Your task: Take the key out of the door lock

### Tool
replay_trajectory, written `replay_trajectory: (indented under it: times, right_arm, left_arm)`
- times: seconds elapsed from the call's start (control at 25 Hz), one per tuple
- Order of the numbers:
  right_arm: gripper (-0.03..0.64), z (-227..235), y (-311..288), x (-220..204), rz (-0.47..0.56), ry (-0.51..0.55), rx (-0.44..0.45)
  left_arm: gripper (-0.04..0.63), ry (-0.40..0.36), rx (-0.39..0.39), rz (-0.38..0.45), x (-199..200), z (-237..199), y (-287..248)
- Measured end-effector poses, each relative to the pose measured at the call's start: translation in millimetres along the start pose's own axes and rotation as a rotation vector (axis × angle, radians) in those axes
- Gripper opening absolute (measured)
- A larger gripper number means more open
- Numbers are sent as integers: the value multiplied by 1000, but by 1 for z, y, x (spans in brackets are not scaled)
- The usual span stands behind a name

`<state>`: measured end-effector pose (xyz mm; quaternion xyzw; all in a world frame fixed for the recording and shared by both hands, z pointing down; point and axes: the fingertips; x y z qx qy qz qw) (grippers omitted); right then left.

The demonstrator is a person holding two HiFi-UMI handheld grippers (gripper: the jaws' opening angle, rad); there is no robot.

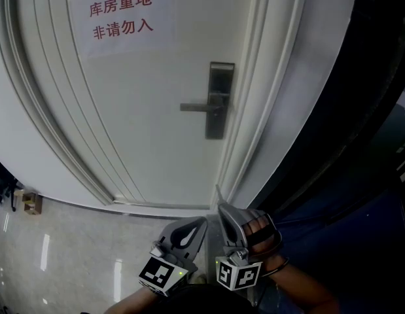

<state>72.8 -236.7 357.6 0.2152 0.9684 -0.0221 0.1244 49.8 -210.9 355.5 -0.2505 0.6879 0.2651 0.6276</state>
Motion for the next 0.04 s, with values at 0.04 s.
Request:
replay_trajectory:
  times: [0.04]
  right_arm:
    - [20, 0, -1, 0, 1, 6, 2]
  left_arm:
    - [5, 1, 0, -1, 0, 0, 0]
Point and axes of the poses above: the fingertips, and each gripper's own axes: y backward along the fingers, z to its right, x out of its top, and after that the axes turned 3 degrees about -y, right-handed
